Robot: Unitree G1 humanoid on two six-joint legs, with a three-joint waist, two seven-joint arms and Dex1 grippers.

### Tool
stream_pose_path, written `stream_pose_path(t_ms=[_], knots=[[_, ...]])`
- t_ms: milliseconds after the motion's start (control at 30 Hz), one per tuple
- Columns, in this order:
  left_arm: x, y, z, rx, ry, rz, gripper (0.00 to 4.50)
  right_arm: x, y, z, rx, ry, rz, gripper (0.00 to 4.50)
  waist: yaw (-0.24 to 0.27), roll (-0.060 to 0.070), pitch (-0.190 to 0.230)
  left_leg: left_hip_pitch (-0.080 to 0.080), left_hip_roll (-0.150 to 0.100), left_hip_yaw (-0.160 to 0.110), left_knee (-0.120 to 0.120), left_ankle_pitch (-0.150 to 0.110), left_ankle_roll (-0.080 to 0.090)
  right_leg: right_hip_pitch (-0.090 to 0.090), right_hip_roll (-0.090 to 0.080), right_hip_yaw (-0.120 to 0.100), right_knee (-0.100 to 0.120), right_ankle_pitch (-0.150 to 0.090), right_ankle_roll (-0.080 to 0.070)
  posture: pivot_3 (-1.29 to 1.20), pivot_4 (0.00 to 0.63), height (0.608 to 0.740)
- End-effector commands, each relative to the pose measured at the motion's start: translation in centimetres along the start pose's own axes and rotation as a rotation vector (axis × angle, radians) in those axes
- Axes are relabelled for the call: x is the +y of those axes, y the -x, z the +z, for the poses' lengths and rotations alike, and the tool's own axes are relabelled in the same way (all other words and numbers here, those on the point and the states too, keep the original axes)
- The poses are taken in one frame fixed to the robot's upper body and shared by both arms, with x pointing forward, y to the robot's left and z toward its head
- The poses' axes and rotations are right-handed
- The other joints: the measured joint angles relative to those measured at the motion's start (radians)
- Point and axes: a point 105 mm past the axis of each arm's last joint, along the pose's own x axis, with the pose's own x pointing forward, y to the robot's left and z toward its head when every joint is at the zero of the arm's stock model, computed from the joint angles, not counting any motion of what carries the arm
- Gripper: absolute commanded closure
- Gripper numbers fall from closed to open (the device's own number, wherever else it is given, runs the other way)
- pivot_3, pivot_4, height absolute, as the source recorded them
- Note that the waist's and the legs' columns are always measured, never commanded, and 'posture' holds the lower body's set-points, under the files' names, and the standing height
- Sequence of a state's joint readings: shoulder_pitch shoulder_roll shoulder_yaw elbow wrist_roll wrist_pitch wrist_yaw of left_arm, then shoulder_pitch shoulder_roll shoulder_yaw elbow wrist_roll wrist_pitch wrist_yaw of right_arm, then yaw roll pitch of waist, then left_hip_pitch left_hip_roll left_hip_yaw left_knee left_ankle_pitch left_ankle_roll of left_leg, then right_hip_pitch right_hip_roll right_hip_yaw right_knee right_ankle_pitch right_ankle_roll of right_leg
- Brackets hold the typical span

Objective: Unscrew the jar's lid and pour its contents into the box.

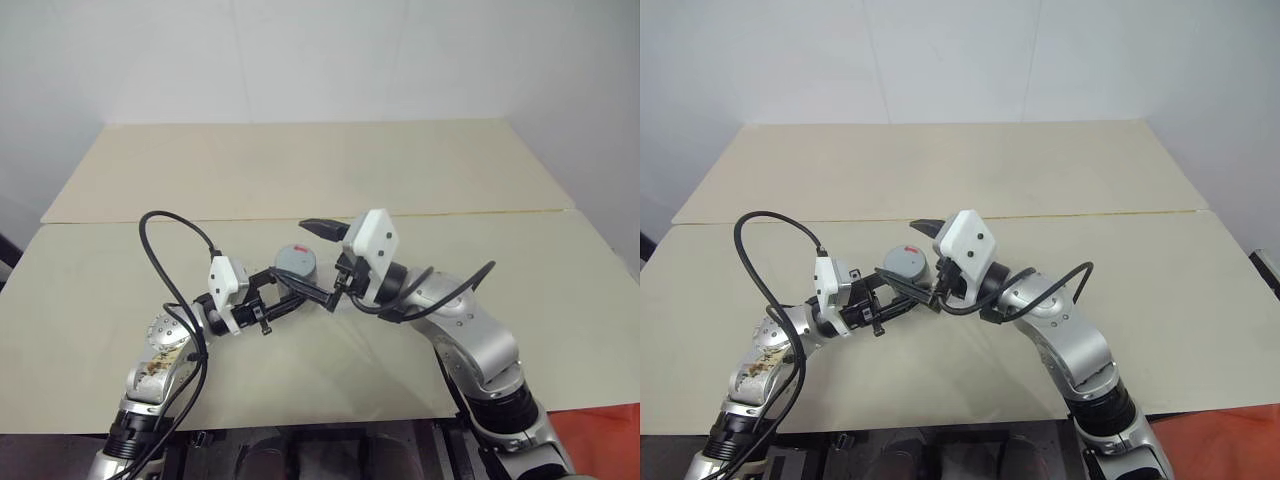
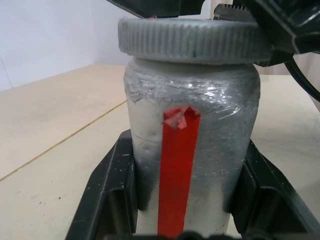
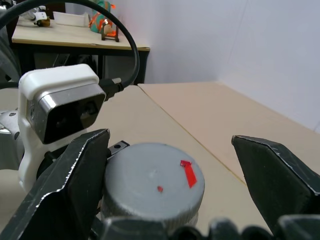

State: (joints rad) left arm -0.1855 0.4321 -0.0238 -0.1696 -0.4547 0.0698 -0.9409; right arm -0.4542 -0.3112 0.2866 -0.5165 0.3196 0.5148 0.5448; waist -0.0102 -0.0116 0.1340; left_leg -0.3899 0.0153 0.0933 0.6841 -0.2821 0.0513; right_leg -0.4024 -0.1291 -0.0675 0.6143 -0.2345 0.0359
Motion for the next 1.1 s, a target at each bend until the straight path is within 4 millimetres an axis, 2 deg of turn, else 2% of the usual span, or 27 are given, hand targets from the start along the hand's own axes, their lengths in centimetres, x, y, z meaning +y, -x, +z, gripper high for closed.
stream_pose_path(t_ms=[33,400,667,867,1100], knots=[[0.0,-0.1,1.2,-0.034,-0.042,-0.011,2.54,-0.8,1.3,1.0,-0.025,0.029,-0.047,0.03,-0.001,0.000,0.000,0.000,0.000,0.000,0.000,0.000,0.000,0.000,0.000,0.000,0.000,0.000,0.000,0.00,0.150,0.740],[0.3,-0.1,1.1,-0.033,-0.043,-0.017,2.54,-1.8,3.8,0.6,0.011,0.024,-0.102,0.03,-0.001,0.000,0.000,0.000,0.000,0.000,0.000,0.000,0.000,0.000,0.000,0.000,0.000,0.000,0.000,0.00,0.150,0.740],[0.3,-0.1,1.1,-0.030,-0.042,-0.019,2.54,-1.8,4.4,0.5,0.021,0.027,-0.103,0.03,-0.001,0.000,0.000,0.000,0.000,0.000,0.000,0.000,0.000,0.000,0.000,0.000,0.000,0.000,0.000,0.00,0.150,0.740],[0.1,-0.2,1.0,-0.029,-0.043,-0.021,2.54,-0.4,3.7,2.5,-0.064,-0.009,0.001,0.03,-0.001,0.000,0.000,0.000,0.000,0.000,0.000,0.000,0.000,0.000,0.000,0.000,0.000,0.000,0.000,0.00,0.150,0.740],[-0.2,-0.6,1.0,-0.036,-0.046,-0.037,2.54,-0.2,1.2,2.1,-0.062,-0.011,0.023,0.03,-0.003,0.000,0.000,0.001,0.000,0.000,0.000,0.000,0.000,0.000,0.000,0.000,0.000,0.000,0.000,0.00,0.150,0.740]])
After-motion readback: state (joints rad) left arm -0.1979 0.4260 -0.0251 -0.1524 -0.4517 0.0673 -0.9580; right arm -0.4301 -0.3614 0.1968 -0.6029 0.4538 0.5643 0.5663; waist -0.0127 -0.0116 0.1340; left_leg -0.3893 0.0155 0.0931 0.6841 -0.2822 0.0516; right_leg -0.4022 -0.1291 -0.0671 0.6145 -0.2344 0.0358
